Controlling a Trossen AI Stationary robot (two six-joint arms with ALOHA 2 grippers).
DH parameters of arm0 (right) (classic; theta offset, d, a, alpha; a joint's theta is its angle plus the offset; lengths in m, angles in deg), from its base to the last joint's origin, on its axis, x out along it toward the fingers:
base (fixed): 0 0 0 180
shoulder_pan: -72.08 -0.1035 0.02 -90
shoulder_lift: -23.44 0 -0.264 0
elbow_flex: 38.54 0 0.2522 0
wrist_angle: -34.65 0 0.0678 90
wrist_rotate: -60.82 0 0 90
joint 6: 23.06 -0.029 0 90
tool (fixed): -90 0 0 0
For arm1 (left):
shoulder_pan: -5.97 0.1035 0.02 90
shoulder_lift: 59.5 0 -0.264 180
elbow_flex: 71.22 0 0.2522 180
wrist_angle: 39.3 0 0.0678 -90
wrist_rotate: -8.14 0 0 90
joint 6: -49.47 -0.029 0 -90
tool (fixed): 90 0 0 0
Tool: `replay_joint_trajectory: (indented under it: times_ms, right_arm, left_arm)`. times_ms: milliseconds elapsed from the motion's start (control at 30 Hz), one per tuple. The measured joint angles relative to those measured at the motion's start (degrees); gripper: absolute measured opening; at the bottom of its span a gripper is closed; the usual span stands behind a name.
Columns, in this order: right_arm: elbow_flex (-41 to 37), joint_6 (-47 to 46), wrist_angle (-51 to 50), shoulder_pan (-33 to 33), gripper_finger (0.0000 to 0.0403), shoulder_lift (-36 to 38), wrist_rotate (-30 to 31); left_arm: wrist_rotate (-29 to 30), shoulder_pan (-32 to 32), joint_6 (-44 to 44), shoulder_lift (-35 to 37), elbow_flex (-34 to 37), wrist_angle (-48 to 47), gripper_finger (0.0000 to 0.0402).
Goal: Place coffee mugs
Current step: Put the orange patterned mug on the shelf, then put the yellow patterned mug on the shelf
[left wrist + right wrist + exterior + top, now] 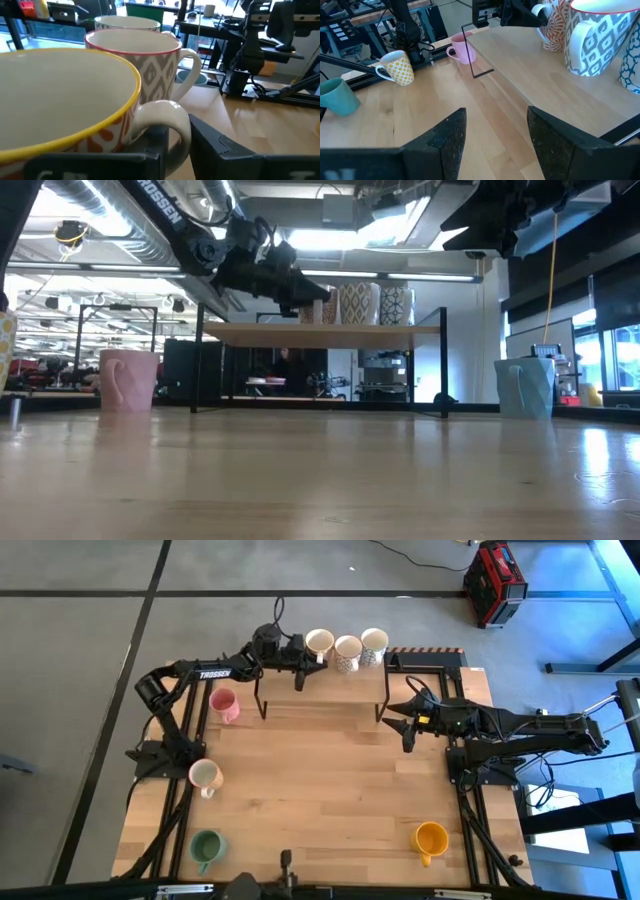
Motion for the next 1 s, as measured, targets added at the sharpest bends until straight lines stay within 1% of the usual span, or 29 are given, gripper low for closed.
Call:
replay_joint_trajectory:
  times_ms: [200,333,533,633,1000]
  right_arm:
    - [0.0,0.0,0.0,0.0,0.0199,0.0,0.0]
    - [0.0,0.0,0.0,0.0,0.0199,0.0,0.0]
    - [0.0,-1.9,-0.1,0.0,0.0199,0.0,-0.5]
    - [0.0,-2.6,-0.1,0.0,0.0199,0.0,-1.3]
    - [0.0,-2.6,-0.1,0.0,0.0199,0.0,-1.6]
  left_arm:
    - [-0.2,-0.7,0.0,0.1,0.0,-0.6,0.0102]
    - [-0.4,-0.7,0.2,0.3,0.0,-1.4,0.0118]
    - [-0.2,-0.6,0.3,0.5,0.0,-2.6,0.012]
    - [1.5,-0.6,-0.9,2.3,0.0,-4.1,0.0121]
    - [8.7,-0.5,-5.0,7.9,0.0,-17.0,0.0121]
